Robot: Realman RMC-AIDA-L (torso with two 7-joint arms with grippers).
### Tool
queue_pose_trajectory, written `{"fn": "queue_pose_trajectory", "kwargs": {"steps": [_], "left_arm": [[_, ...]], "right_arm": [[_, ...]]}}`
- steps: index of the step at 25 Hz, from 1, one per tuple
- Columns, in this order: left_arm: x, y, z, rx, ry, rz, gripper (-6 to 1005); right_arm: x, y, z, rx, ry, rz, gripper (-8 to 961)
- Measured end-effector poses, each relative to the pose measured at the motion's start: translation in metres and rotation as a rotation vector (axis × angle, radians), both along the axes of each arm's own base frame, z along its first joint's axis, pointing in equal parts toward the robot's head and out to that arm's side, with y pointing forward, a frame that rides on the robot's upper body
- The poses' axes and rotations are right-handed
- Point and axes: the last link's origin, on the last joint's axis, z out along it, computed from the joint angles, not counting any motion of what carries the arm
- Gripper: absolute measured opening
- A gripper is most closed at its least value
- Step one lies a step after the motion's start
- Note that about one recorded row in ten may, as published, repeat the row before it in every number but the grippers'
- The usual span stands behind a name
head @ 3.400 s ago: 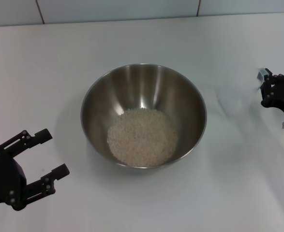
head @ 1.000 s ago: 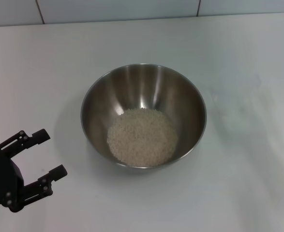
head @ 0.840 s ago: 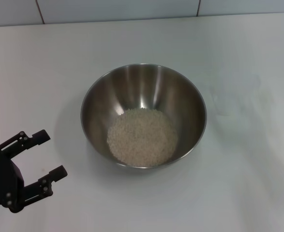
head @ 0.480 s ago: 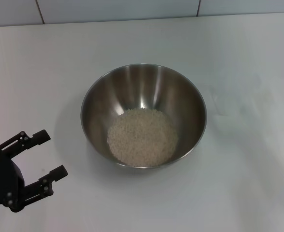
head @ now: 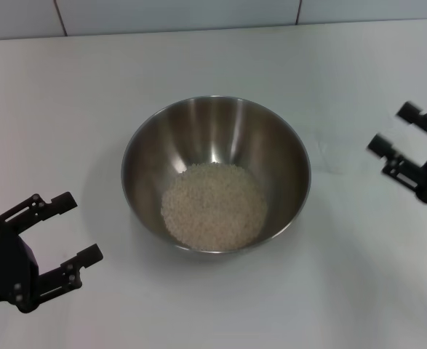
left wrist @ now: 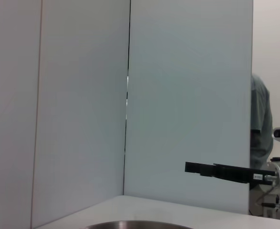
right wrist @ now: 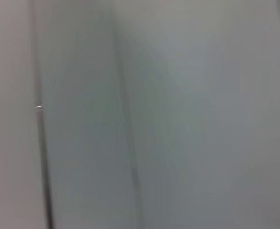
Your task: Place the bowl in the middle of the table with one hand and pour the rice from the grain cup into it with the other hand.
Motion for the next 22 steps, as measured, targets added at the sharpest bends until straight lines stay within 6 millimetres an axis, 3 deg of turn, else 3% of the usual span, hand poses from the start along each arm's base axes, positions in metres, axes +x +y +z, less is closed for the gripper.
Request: {"fn": "queue_pose_trajectory", "kwargs": {"steps": [14,22], "left_arm": [[0.004,0.01,0.002,-0.01,0.008,-0.022,772],[0.005,0.014,0.003,-0.034,0.033,-0.042,772]], "right_arm": [[-0.018,0.004,-0.006,-0.324,-0.117,0.196,720],[-0.021,0.003,-0.006,-0.392,-0.156,0.24,719]]}}
